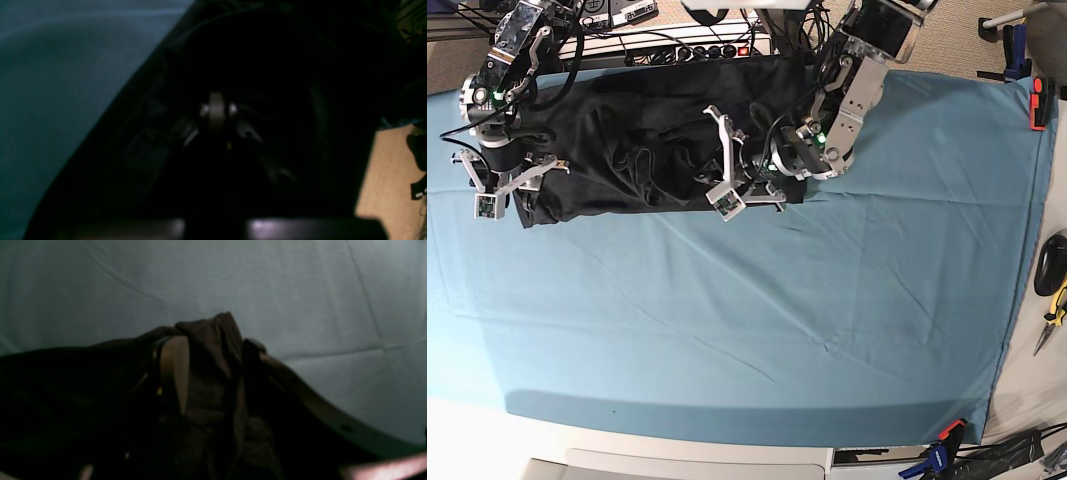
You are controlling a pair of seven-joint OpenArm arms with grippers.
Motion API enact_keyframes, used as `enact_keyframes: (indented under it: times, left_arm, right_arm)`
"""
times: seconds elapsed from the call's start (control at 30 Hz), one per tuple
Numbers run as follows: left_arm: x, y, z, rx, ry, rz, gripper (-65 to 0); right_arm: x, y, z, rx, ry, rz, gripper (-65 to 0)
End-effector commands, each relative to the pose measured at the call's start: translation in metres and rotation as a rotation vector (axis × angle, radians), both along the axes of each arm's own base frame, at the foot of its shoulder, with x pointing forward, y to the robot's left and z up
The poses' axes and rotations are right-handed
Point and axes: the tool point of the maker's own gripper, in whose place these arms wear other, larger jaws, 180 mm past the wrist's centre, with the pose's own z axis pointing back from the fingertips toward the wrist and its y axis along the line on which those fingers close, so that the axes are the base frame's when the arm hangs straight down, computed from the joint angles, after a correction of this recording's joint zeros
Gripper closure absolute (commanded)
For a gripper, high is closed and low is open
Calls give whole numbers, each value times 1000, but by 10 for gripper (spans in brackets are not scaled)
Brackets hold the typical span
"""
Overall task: Fold the T-shirt properly
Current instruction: 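Lay the folded end down and press it flat with the left gripper, then open the left gripper and raise it off the folded shirt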
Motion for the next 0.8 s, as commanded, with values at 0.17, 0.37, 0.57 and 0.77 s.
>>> enact_keyframes:
  times: [0.17, 0.37, 0.57, 0.77]
  left_arm:
    - [9, -31, 33, -122, -26, 24, 0]
    - [-8, -68, 54, -193, -43, -46, 0]
    - [-7, -77, 62, -129, -85, -145, 0]
    - [23, -53, 88, -148, -32, -83, 0]
  right_arm:
    - [5, -3, 13, -22, -43, 8, -266]
    - [5, -3, 13, -22, -42, 8, -266]
    - [5, -3, 13, -22, -42, 8, -266]
    - [5, -3, 13, -22, -43, 8, -266]
